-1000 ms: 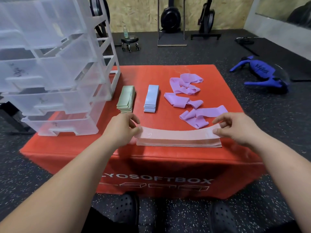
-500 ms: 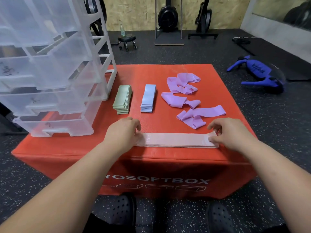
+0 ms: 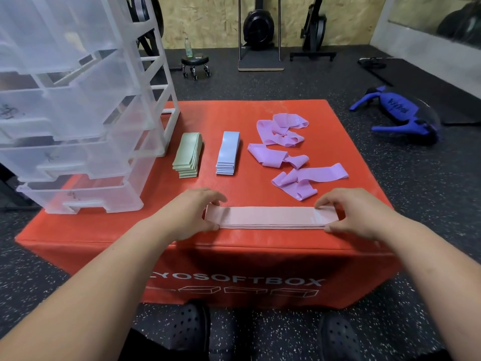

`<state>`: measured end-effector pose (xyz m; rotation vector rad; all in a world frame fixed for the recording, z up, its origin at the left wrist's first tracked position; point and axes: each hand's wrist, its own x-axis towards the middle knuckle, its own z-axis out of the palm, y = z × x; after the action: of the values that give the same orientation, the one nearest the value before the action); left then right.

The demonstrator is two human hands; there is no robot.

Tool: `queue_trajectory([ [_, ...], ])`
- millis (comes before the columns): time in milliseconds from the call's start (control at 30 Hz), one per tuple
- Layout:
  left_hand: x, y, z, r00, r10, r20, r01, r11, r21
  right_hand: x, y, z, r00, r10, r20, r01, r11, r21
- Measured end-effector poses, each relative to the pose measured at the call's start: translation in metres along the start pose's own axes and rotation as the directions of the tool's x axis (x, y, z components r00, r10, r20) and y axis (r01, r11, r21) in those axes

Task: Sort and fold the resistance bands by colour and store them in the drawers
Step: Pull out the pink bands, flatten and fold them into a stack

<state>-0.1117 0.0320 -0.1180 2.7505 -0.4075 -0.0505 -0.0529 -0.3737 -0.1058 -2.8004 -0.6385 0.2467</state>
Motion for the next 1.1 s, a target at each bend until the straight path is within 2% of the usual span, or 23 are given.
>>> queue_trajectory([
  [500, 0.003, 0.001, -0.002, 1.0, 0.018, 0.004, -0.018, 1.0, 0.02, 0.005, 0.007, 0.002, 0.999, -0.038, 0.019, 0.037, 0.999, 0.02],
  [600, 0.002, -0.002, -0.001, 1.0, 0.023, 0.009, -0.023, 1.0, 0.008, 0.006, 0.01, 0.002, 0.999, -0.04, 0.031, 0.037, 0.996, 0.082],
  [733, 0.002, -0.001, 0.001, 0.998, 0.033, -0.053, -0.034, 0.999, -0.012, 0.009, 0.01, -0.001, 0.993, 0.116, -0.026, -0.108, 0.972, 0.206],
  [933, 0.007, 0.001, 0.001, 0.999, 0.012, -0.04, -0.012, 1.0, -0.01, 0.012, 0.007, 0.007, 0.973, 0.229, 0.029, -0.23, 0.959, 0.163],
  [1100, 0.008, 0.002, 0.0, 0.999, -0.006, -0.039, 0.006, 1.0, 0.003, 0.016, 0.003, 0.007, 0.947, 0.318, 0.045, -0.319, 0.919, 0.229],
])
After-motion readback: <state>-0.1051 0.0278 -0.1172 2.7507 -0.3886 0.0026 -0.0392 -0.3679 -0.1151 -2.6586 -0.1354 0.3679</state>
